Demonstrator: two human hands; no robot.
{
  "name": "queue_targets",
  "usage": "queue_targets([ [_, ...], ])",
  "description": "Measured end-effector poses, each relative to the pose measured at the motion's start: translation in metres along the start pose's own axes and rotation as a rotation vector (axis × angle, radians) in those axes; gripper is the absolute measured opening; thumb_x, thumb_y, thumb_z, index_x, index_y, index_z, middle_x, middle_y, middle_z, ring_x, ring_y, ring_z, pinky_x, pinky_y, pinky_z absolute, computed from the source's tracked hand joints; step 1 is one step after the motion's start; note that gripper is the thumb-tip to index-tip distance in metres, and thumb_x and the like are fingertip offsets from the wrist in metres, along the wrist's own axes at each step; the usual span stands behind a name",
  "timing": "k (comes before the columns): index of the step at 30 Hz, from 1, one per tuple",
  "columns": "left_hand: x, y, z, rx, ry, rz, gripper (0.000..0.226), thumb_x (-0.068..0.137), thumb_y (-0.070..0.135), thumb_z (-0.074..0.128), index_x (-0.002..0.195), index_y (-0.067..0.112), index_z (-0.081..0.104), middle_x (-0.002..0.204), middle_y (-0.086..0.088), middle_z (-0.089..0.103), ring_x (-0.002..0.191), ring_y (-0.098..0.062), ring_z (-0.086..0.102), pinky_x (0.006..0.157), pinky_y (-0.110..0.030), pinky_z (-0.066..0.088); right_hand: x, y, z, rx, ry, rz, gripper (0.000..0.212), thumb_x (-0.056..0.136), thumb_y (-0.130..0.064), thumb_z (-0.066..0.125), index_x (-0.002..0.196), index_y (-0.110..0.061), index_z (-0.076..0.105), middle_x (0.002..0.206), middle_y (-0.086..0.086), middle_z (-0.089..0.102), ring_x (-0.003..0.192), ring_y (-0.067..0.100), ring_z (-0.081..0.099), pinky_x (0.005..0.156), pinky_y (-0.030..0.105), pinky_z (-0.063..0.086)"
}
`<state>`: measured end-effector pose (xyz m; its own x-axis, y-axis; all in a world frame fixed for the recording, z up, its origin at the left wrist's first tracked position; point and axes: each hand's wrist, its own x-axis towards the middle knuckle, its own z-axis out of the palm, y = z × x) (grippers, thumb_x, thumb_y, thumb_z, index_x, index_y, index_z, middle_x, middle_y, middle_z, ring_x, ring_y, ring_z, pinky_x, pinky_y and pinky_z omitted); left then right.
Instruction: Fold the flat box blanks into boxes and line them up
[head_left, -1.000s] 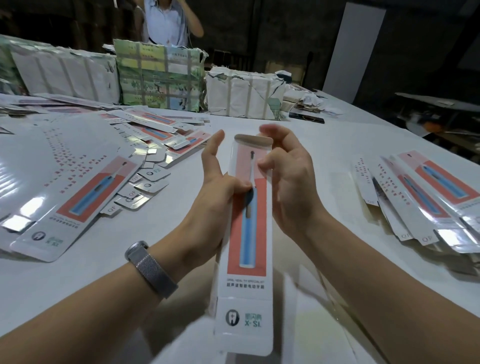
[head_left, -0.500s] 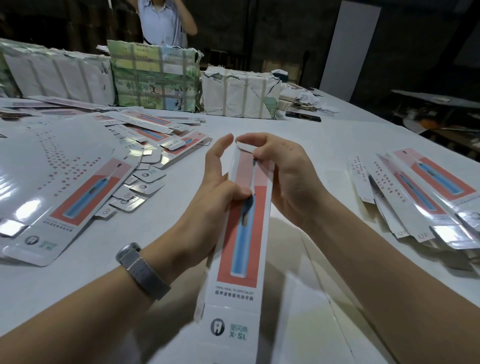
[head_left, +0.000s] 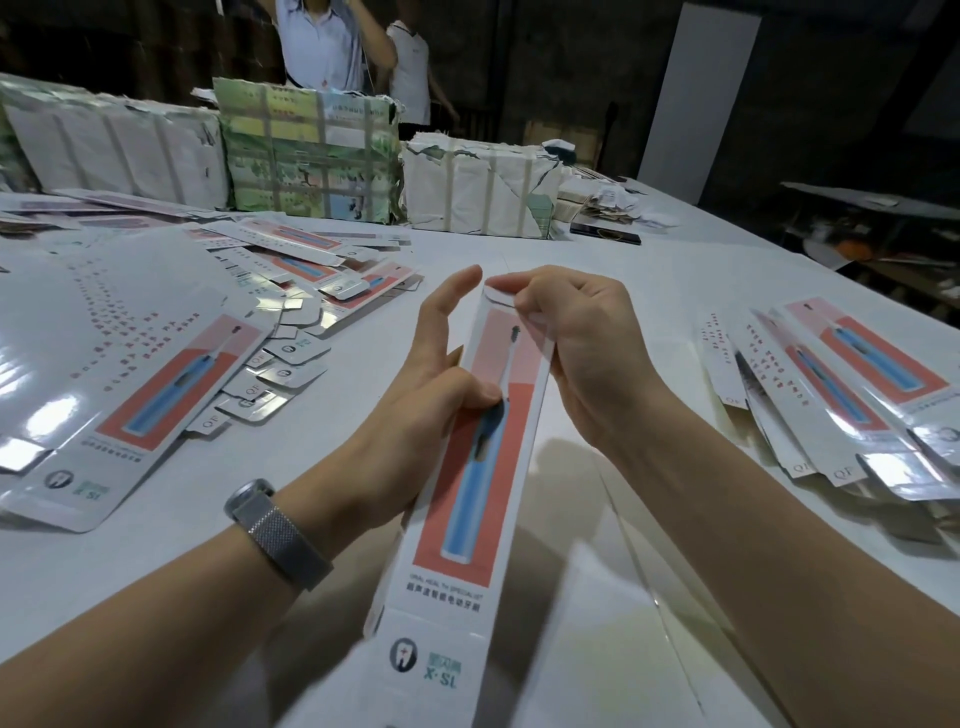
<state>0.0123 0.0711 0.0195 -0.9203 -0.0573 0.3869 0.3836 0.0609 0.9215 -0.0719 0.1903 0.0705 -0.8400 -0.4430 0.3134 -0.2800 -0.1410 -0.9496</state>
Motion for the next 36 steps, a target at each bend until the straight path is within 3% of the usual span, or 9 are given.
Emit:
queue_targets([
  [4,0.0,0.003,0.0,0.078,-0.023,0.047,0.08,0.072,0.04,0.053,0.145,0.055,0.025,0.106,0.032,0.063,0.086,-0.016,0.069,0.07,-0.023,0.056,0.002,-0.003,-0.006,-0.034,-0.008,-0.008,0.024,0.078,-0.01,0.055,0.065,-0.017,0.075,0.072,0.006,0.065,0.066,0.018,0.052,0.063,0.034,0.04],
  [8,-0.001,0.006,-0.002,0.101,-0.013,0.066,0.079,0.079,0.028,0.053,0.148,0.053,0.024,0.106,0.039,0.059,0.092,-0.021,0.067,0.071,-0.022,0.056,0.005,-0.004,-0.011,-0.023,-0.053,-0.007,0.026,0.085,0.002,0.059,0.066,-0.013,0.07,0.067,0.002,0.065,0.057,0.011,0.058,0.053,0.022,0.048],
  [10,-0.001,0.007,-0.003,0.109,-0.005,0.057,0.077,0.081,0.022,0.049,0.146,0.054,0.026,0.107,0.036,0.06,0.092,-0.022,0.067,0.071,-0.023,0.056,0.007,-0.003,-0.014,-0.043,-0.092,0.002,0.027,0.086,0.0,0.06,0.064,-0.013,0.069,0.068,0.001,0.068,0.058,0.011,0.061,0.053,0.023,0.051],
  [16,0.001,0.009,-0.007,0.027,0.053,0.013,0.062,0.079,0.018,0.046,0.13,0.052,0.038,0.089,0.009,0.069,0.063,-0.012,0.063,0.059,-0.023,0.053,0.007,0.001,-0.015,-0.102,-0.152,-0.06,0.015,0.083,-0.022,0.065,0.077,-0.019,0.078,0.079,0.003,0.072,0.076,0.018,0.063,0.067,0.038,0.052],
  [21,0.002,0.007,-0.007,-0.023,0.082,0.025,0.051,0.076,0.016,0.046,0.115,0.05,0.042,0.074,0.011,0.065,0.058,-0.01,0.062,0.053,-0.021,0.052,0.003,0.003,-0.012,-0.061,-0.187,-0.097,0.015,0.08,-0.018,0.071,0.091,-0.01,0.075,0.085,0.016,0.071,0.075,0.024,0.064,0.072,0.043,0.051],
  [24,0.004,0.006,-0.006,-0.054,0.121,0.048,0.051,0.078,0.015,0.046,0.115,0.048,0.041,0.073,0.011,0.066,0.057,-0.009,0.062,0.053,-0.021,0.052,0.0,0.005,-0.005,-0.08,-0.147,-0.132,0.007,0.088,-0.013,0.07,0.094,-0.014,0.074,0.084,0.009,0.073,0.076,0.023,0.065,0.073,0.047,0.055],
  [28,0.006,0.005,-0.004,-0.06,0.176,0.075,0.053,0.081,0.014,0.047,0.119,0.05,0.036,0.074,0.009,0.069,0.06,-0.008,0.063,0.056,-0.021,0.053,-0.002,0.01,0.004,-0.165,-0.039,-0.193,0.005,0.093,-0.019,0.068,0.094,-0.022,0.071,0.087,0.005,0.071,0.077,0.017,0.064,0.07,0.034,0.055],
  [32,0.004,0.005,-0.003,-0.026,0.188,0.08,0.053,0.081,0.014,0.047,0.122,0.044,0.033,0.076,0.011,0.07,0.063,-0.005,0.063,0.058,-0.019,0.052,-0.001,0.01,0.002,-0.176,-0.023,-0.144,0.006,0.092,-0.02,0.069,0.093,-0.015,0.073,0.093,0.012,0.073,0.078,0.018,0.065,0.072,0.04,0.055],
  [36,0.008,0.004,0.0,-0.07,0.221,0.103,0.048,0.084,0.009,0.05,0.119,0.037,0.033,0.089,0.003,0.07,0.075,-0.004,0.068,0.064,-0.017,0.053,-0.002,0.011,0.003,-0.387,0.083,-0.263,0.028,0.091,-0.029,0.07,0.118,-0.019,0.071,0.107,-0.001,0.06,0.086,0.011,0.059,0.081,0.026,0.052],
])
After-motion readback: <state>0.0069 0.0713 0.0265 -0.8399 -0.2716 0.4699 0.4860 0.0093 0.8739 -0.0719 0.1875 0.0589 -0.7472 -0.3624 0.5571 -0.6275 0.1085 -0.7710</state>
